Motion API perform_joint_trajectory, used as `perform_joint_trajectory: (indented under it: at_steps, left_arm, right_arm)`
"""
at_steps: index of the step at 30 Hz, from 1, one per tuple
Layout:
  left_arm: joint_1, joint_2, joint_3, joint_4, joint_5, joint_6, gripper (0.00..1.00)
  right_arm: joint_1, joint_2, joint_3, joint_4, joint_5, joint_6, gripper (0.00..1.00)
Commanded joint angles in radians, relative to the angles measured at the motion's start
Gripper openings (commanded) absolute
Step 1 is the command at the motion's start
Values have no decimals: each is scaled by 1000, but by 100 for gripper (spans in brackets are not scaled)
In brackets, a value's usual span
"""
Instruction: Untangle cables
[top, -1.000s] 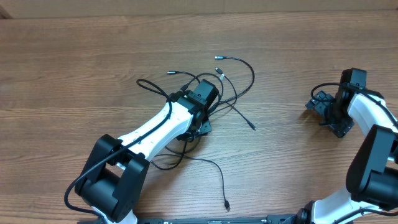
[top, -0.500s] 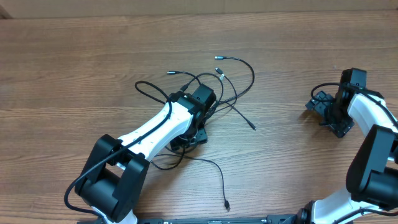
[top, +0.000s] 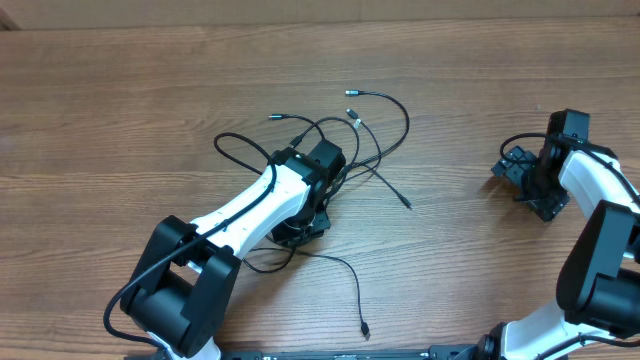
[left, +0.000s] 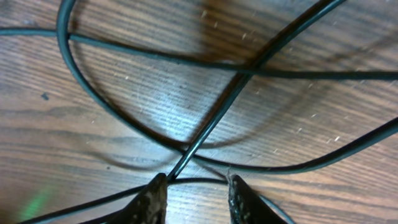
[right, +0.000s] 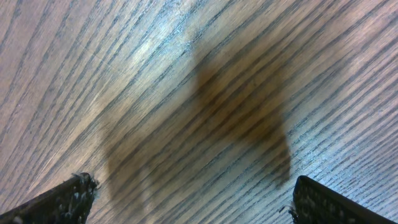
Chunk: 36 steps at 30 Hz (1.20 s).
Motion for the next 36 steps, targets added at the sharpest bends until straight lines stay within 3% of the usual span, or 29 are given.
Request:
perform_joint_trajectory:
  at_steps: [1, 5, 7, 8, 9, 10, 12, 18, 25, 28, 34, 36]
  left_arm:
    - [-9, -18, -7, 24, -28, -40, 28]
    - [-8, -18, -7, 42, -47, -39, 18]
    - [0, -18, -6, 41, -49, -30, 25]
    - [6, -18, -2, 40, -48, -10, 35]
    - [16, -18, 10, 35, -47, 20, 53]
    - [26, -18, 28, 26, -41, 60, 57]
    - [49, -19, 89, -22, -35, 130, 59]
    - [91, -19, 245, -171, -37, 139, 66]
    - [93, -18, 222, -222, -58, 134, 73]
    - [93, -18, 191, -271, -58, 66, 82]
    - [92, -18, 111, -335, -24, -172, 89]
    - [92, -18, 62, -318, -28, -301, 93]
  right_arm:
    - [-1, 0, -5, 6, 0, 7, 100]
    - [-1, 0, -5, 6, 0, 7, 100]
    - [-1, 0, -5, 6, 0, 7, 100]
    - [-1, 0, -5, 6, 0, 7, 100]
    - [-1, 0, -5, 6, 0, 7, 100]
    - [-1, 0, -5, 6, 0, 7, 100]
    - [-1, 0, -5, 6, 0, 7, 100]
    - [-1, 0, -5, 6, 0, 7, 100]
    - [-1, 0, -5, 6, 0, 7, 100]
    - [-1, 0, -5, 6, 0, 7, 100]
    - [-1, 0, -5, 6, 0, 7, 100]
    - [-1, 0, -5, 6, 0, 7, 100]
